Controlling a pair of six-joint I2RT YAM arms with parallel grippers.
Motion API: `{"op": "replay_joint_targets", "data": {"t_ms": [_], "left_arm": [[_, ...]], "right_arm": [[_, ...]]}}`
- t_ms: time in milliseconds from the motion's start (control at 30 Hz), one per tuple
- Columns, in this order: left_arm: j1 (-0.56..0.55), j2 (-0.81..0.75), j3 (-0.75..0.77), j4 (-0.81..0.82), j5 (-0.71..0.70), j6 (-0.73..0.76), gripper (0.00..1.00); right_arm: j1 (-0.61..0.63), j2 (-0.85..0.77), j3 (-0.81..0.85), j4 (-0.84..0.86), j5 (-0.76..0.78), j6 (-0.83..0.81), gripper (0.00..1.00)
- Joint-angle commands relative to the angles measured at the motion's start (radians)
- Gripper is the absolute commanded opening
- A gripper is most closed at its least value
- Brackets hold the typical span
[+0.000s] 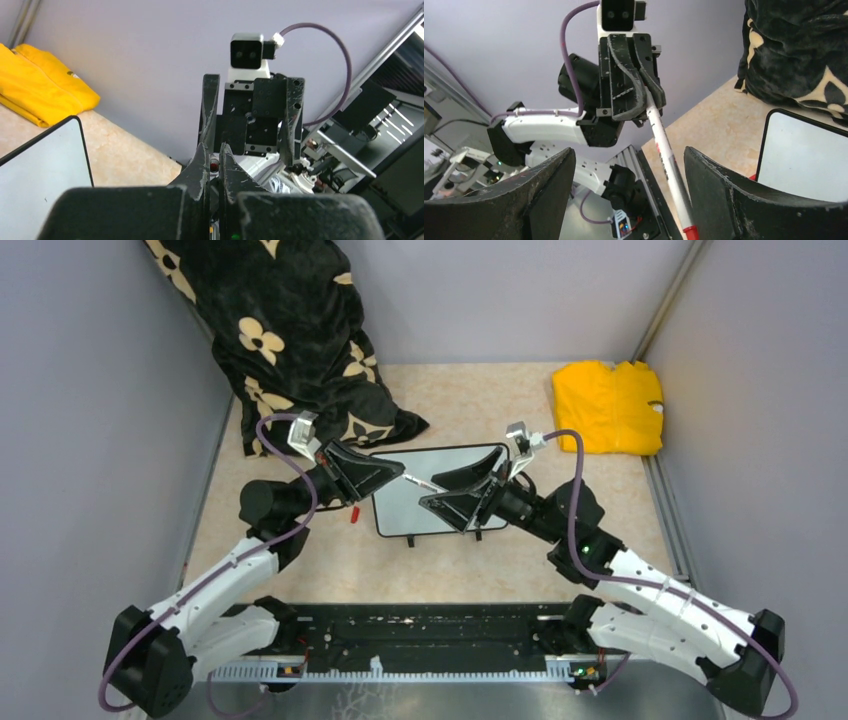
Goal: Write a sentence on the whiteboard
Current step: Adjust the whiteboard marker.
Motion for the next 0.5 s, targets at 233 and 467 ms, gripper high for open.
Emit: {"op": "replay_joint_targets", "data": {"t_ms": [233,467], "left_arm": [[-0.061,-0.119,0.001,-0.064,-0.286,-0.031,0.00],[-0.076,-0.134,-0.024,-0.079,-0.326,-0.044,0.00]], "right_arm": [[0.004,0.110,0.043,0.198,0.048,0.160,0.75],[0.005,0.170,0.073,0.271,0.039,0.205,0.62]]}}
